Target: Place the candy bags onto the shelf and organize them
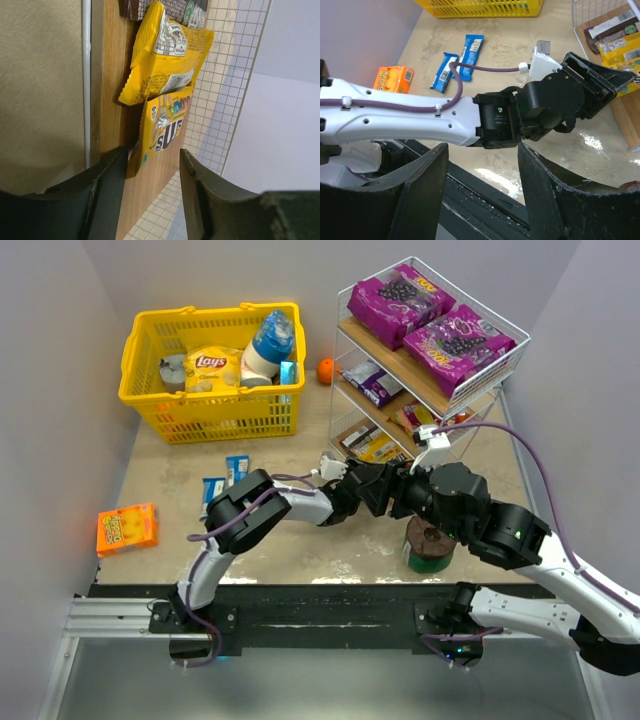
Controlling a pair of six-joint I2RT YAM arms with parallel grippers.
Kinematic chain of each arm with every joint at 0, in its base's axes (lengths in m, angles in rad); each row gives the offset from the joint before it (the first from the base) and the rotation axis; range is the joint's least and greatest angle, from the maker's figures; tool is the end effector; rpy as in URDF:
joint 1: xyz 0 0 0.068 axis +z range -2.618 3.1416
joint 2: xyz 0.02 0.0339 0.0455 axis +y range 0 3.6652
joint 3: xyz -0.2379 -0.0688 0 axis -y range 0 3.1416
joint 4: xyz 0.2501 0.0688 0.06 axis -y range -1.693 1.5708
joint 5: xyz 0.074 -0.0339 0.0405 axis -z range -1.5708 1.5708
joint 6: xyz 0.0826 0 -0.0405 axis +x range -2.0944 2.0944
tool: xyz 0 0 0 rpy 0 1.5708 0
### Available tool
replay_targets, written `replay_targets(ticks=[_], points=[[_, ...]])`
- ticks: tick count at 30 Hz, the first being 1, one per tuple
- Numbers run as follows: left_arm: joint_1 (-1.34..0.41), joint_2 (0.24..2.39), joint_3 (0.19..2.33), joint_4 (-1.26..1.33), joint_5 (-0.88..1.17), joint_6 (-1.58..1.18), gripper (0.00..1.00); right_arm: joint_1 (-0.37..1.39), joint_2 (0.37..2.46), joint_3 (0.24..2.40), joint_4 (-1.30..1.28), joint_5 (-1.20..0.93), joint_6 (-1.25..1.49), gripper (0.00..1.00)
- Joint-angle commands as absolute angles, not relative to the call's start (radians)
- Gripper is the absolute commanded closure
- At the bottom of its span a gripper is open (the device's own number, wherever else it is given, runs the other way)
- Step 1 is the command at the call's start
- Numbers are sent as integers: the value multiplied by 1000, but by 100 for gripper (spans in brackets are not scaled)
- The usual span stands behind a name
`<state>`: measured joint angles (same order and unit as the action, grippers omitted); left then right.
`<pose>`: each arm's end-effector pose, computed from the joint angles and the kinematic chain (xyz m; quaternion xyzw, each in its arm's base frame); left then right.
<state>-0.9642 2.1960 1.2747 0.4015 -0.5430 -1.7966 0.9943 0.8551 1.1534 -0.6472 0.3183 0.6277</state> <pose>0.3109 -0.3732 0.0716 -0.4600 0.7079 -0.4306 0.3193 0.1463 0.1776 0.3718 -0.0580 0.8118 0.3212 0.4842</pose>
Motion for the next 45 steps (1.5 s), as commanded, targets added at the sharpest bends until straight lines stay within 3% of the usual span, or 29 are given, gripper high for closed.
replay_targets(ticks=[1,5,6,16,20,26,33,40,45], points=[[-974,2093,1279,218,-554,-1801,45,996,864,1204,-654,373,618,38],[-973,2004,1229,125,-577,-1741,39,996,894,1216,-635,362,620,38],[-971,1962,1209,103,-586,-1726,32,996,900,1218,-631,359,623,38],[-965,1619,881,3,-722,-1557,26,997,1011,1259,-545,328,611,34],[-931,1456,758,-192,-807,-1482,29,996,1089,1269,-480,293,606,1],[-861,1209,665,-546,-946,-1479,27,996,1281,1318,-362,232,597,1],[-680,915,477,-566,-836,-1338,26,989,1578,1462,-293,224,603,1],[-248,905,362,-355,-549,-1115,26,985,1724,1523,-270,166,630,5],[-134,923,278,-215,-362,-1126,27,980,1701,1474,-264,167,638,5]])
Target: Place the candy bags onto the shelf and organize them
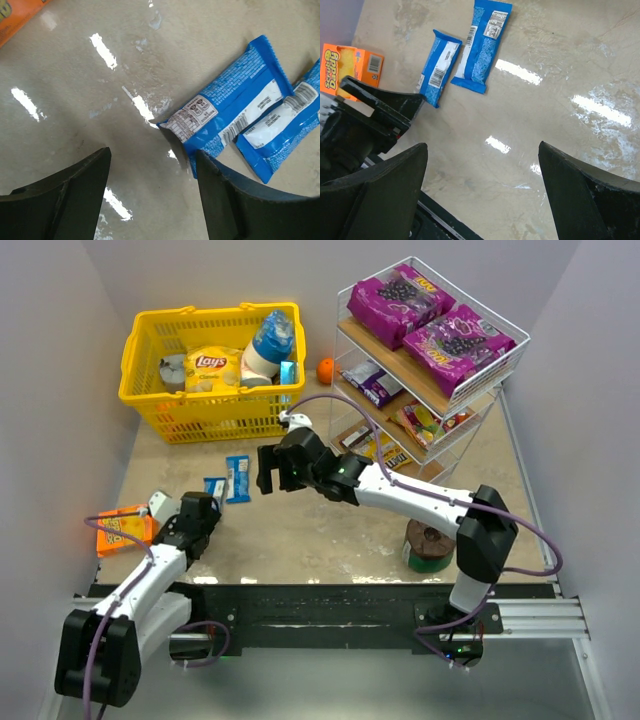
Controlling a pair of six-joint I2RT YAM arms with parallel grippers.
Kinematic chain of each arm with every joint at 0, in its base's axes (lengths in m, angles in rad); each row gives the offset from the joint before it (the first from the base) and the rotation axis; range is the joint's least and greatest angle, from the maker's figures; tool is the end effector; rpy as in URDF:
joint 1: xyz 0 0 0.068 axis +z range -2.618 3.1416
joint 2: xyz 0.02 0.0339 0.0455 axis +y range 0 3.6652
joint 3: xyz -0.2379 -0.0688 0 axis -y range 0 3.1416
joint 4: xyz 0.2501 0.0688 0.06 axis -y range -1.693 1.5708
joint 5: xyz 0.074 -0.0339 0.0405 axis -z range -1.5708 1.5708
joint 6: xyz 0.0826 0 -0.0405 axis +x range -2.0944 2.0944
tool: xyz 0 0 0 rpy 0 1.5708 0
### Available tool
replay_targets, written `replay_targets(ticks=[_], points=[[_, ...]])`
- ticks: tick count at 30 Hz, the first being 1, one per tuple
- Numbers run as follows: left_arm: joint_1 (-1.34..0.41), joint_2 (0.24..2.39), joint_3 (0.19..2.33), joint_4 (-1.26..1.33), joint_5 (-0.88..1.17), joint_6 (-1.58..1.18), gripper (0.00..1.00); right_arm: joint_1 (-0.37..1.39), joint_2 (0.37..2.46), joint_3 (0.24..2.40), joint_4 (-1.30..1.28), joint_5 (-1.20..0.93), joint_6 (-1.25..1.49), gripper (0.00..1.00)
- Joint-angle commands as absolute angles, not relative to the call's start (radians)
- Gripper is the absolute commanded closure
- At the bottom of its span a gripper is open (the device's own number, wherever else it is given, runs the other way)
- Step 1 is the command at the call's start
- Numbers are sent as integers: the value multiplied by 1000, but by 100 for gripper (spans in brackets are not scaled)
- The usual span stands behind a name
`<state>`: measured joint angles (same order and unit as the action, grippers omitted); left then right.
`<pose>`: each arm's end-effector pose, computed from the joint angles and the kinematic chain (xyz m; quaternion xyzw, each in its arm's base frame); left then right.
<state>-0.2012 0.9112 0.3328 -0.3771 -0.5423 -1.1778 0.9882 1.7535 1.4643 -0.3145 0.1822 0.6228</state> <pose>0.2045 0.0018 0.0968 -0.5024 0.7729 0.0114 0.3875 0.2589 0.3657 0.2455 -0.1186 0.8747 0.2781 0.3788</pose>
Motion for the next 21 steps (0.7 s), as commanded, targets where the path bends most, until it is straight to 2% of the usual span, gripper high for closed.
replay_targets(ticks=[1,15,21], points=[[-103,928,252,-197,-341,-1134,27,979,1697,1465,-264,167,640,5],[-43,945,140,44,-202,-1246,30,953,1625,1362,-242,163,643,5],[-43,954,101,86,-219,-1250,38,948,1615,1350,-239,161,643,5]])
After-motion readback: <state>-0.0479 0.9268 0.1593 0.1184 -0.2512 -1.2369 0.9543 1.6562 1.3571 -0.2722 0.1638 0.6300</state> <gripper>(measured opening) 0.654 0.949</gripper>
